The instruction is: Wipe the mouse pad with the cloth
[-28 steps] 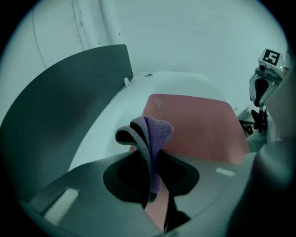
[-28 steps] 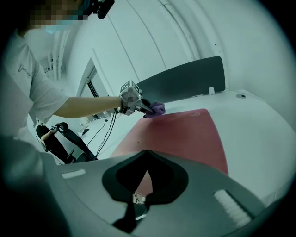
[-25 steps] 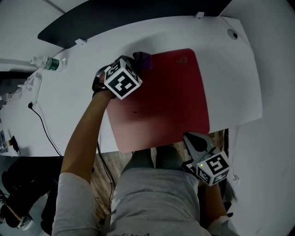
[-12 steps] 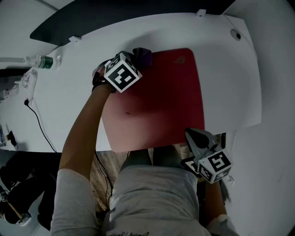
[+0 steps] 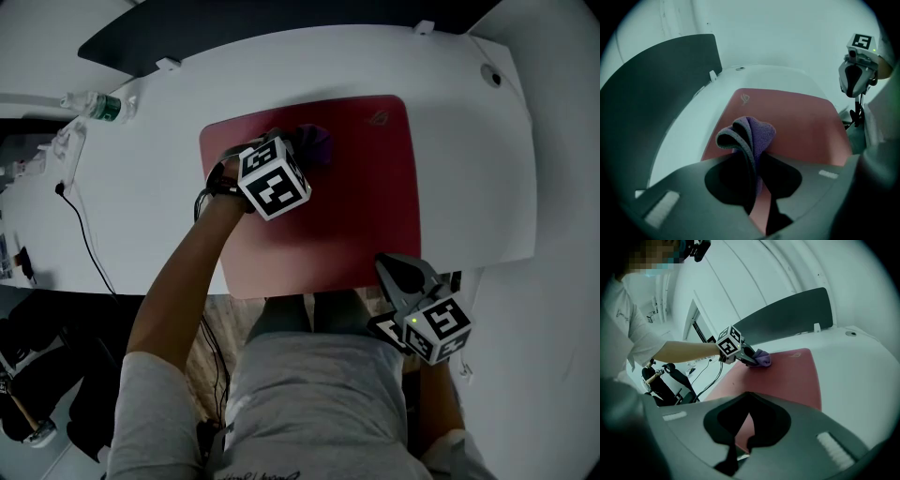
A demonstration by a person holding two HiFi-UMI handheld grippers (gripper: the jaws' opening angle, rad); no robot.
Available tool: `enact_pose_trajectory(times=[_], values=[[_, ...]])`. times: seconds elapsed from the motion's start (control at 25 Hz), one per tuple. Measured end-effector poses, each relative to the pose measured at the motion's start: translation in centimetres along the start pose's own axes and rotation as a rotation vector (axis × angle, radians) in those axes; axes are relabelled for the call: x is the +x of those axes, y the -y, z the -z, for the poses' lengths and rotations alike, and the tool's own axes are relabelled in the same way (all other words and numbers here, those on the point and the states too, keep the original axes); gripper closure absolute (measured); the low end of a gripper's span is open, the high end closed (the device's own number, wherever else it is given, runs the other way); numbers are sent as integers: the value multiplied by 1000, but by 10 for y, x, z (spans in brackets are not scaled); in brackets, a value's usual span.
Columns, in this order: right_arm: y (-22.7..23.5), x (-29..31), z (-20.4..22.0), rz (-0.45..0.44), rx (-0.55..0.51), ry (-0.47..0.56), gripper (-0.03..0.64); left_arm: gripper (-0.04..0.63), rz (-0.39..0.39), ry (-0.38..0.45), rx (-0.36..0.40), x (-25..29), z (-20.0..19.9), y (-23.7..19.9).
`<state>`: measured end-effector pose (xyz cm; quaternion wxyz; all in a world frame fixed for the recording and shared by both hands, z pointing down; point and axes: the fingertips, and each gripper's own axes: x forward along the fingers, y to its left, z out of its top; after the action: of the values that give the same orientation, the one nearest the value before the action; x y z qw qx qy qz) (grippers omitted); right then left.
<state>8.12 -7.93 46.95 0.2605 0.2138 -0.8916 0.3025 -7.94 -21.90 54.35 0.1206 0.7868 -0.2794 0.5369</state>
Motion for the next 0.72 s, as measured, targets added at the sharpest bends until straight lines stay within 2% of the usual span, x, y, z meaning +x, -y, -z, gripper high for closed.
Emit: enact_pose_trajectory(times=[0.32,0.72], values=[[-5,-1,-2,-18,-30,11,611,495,117,-33,-10,-11,9,60],[-10,-10,-1,-39,-84,18,611,495,135,-36,-39,-20,17,133]])
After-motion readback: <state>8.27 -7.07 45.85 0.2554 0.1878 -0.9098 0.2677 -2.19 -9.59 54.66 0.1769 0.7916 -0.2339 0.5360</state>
